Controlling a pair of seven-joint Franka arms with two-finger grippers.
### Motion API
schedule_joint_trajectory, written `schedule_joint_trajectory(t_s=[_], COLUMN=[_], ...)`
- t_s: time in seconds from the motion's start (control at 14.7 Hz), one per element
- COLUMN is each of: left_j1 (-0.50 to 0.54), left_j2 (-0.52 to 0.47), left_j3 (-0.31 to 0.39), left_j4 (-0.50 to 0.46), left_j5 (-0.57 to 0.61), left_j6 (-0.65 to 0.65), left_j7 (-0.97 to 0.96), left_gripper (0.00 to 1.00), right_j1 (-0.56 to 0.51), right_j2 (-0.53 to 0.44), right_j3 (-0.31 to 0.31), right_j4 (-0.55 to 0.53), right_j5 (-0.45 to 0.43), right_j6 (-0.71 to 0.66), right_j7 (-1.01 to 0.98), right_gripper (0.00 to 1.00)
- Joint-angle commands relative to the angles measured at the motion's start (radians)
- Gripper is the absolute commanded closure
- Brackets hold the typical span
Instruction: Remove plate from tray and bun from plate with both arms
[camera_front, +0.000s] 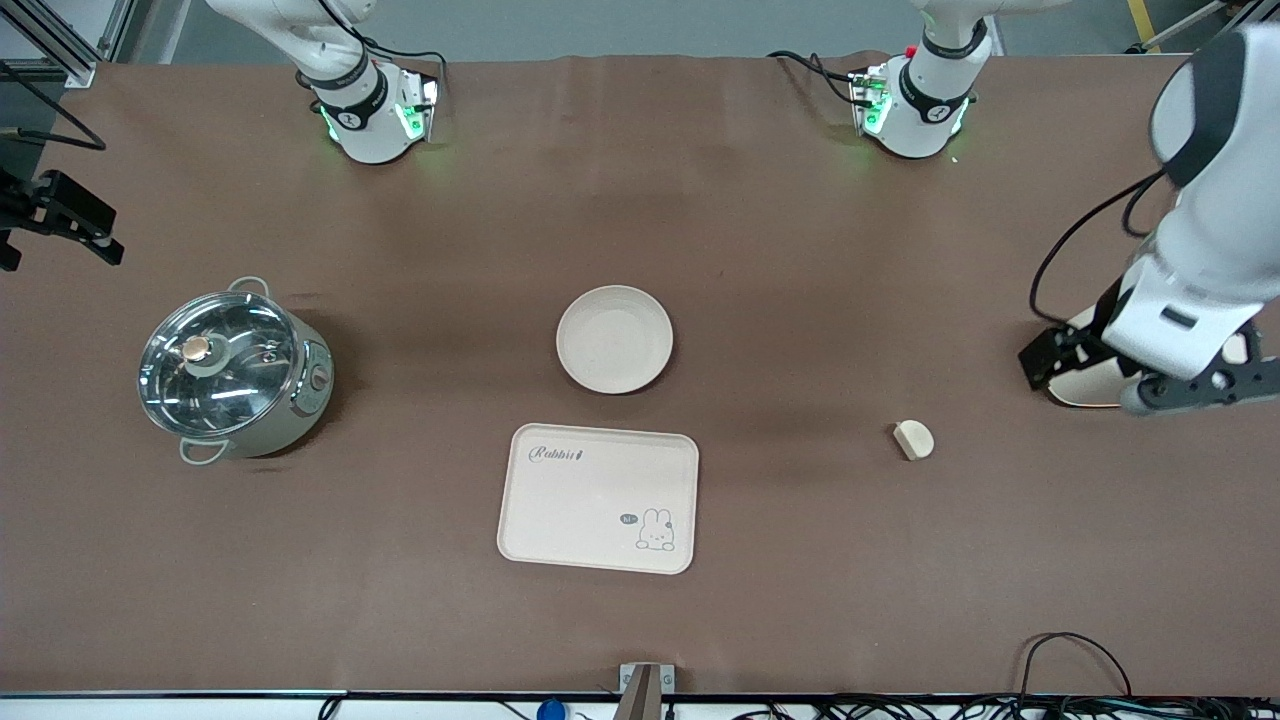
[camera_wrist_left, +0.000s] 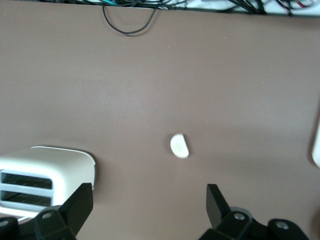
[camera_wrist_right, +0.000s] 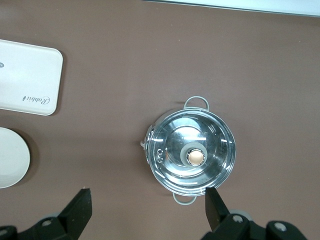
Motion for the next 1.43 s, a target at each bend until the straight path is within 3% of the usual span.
schedule_joint_trajectory(t_s=[0.0, 0.14, 0.41, 0.61, 1.36], left_j1=[0.039, 0.040, 0.020, -0.005, -0.011], left_j2=[-0.076, -0.137, -0.205, -0.265, -0.222], left_j3=[-0.007, 0.033, 0.094, 0.119, 0.102], left_j4=[-0.001, -0.012, -0.030, -0.097, -0.059], left_j5=[-0.059, -0.129, -0.143, -0.146, -0.143], left_j6=[-0.095, -0.156, -0.264, -0.262, -0.264], left_j7=[0.090, 0.174, 0.226, 0.226, 0.226], left_gripper=[0.00, 0.00, 0.00, 0.00, 0.00], right_j1=[-0.010, -0.009, -0.007, -0.003, 0.005], right_j2=[-0.030, -0.032, -0.030, -0.032, -0.041], right_j3=[0.004, 0.006, -0.016, -0.065, -0.069], right_j4=[-0.030, -0.030, -0.039, -0.060, -0.062], right_j5=[0.004, 0.005, 0.008, 0.099, 0.100], right_j6=[-0.002, -0.003, -0.014, -0.040, -0.042], right_j7=[-0.007, -0.007, -0.002, -0.007, 0.009], right_gripper=[0.00, 0.00, 0.00, 0.00, 0.00])
